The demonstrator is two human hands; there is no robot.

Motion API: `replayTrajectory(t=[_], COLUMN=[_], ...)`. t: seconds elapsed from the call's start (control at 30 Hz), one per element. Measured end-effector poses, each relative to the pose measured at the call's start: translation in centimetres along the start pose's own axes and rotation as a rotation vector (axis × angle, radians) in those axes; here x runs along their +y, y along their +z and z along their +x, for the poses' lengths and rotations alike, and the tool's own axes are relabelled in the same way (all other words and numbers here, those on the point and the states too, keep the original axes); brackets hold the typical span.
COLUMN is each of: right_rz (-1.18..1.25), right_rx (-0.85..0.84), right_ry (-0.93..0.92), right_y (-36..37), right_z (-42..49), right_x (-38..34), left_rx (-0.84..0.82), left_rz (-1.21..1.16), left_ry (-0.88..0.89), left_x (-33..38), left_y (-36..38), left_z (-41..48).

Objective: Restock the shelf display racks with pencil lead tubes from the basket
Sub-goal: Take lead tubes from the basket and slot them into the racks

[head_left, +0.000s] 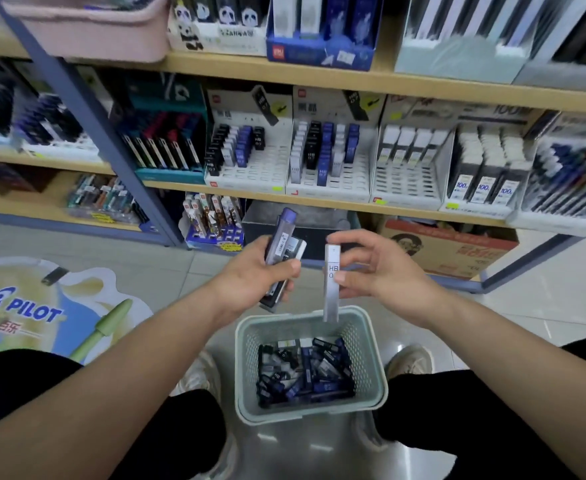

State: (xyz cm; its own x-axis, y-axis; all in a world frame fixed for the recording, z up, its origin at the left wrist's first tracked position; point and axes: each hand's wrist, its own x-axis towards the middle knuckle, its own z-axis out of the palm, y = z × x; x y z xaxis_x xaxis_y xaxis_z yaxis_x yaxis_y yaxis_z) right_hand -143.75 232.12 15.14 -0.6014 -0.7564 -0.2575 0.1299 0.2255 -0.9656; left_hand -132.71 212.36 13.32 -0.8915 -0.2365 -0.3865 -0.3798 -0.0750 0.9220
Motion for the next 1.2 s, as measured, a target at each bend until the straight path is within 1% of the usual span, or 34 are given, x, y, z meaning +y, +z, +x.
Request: replayTrajectory(t=[0.13, 0.23, 0.3, 0.4, 0.5, 0.6, 0.7, 0.8, 0.9, 1.07, 1.2], right_rz=[-0.053, -0.094, -0.127, -0.164, -0.194, -0.308, -0.372, -0.463, -0.458, -0.497, -0.476], right_rx=[0.015, 0.06, 0.105, 0.173, 0.195, 0.222, 0.266, 0.315, 0.334, 0.347, 0.345], right_ry=[-0.042, -0.064, -0.088, -0.117, -0.161, -0.234, -0.309, -0.379, -0.409, -0.405, -0.436], right_y=[-0.1, 0.2, 0.5, 1.1, 2.1, 3.3, 5.0, 7.0, 8.3, 8.5, 8.2], right_z=[1.5, 3.5, 5.4, 8.9, 12.7, 17.4, 22.5, 27.0, 30.1, 32.1, 30.0], right_x=[-2.9, -4.1, -4.5, -4.4, -4.5, -4.9, -5.2, -5.4, -5.3, -4.3, -5.1], left_rx=[-0.034, -0.011, 0.032, 0.122, 0.18, 0.25, 0.32, 0.366, 0.392, 0.404, 0.379], left_rz=[0.067, 0.097, 0.07, 0.038, 0.014, 0.001, -0.03, -0.04, -0.047, -0.076, -0.075], left_ry=[0.048, 0.091, 0.107, 0.073, 0.078, 0.061, 0.049, 0.045, 0.045, 0.069, 0.084], left_x=[3.2, 4.3, 4.3, 4.0, 4.0, 3.4, 2.4, 1.7, 1.4, 2.1, 2.9], left_y=[-2.0, -3.8, -5.1, -6.7, -8.2, -10.5, -12.8, -14.9, -16.3, -16.6, -16.0], left_z=[-0.1, 0.1, 0.5, 1.5, 2.8, 3.7, 4.1, 4.2, 4.2, 4.1, 4.5])
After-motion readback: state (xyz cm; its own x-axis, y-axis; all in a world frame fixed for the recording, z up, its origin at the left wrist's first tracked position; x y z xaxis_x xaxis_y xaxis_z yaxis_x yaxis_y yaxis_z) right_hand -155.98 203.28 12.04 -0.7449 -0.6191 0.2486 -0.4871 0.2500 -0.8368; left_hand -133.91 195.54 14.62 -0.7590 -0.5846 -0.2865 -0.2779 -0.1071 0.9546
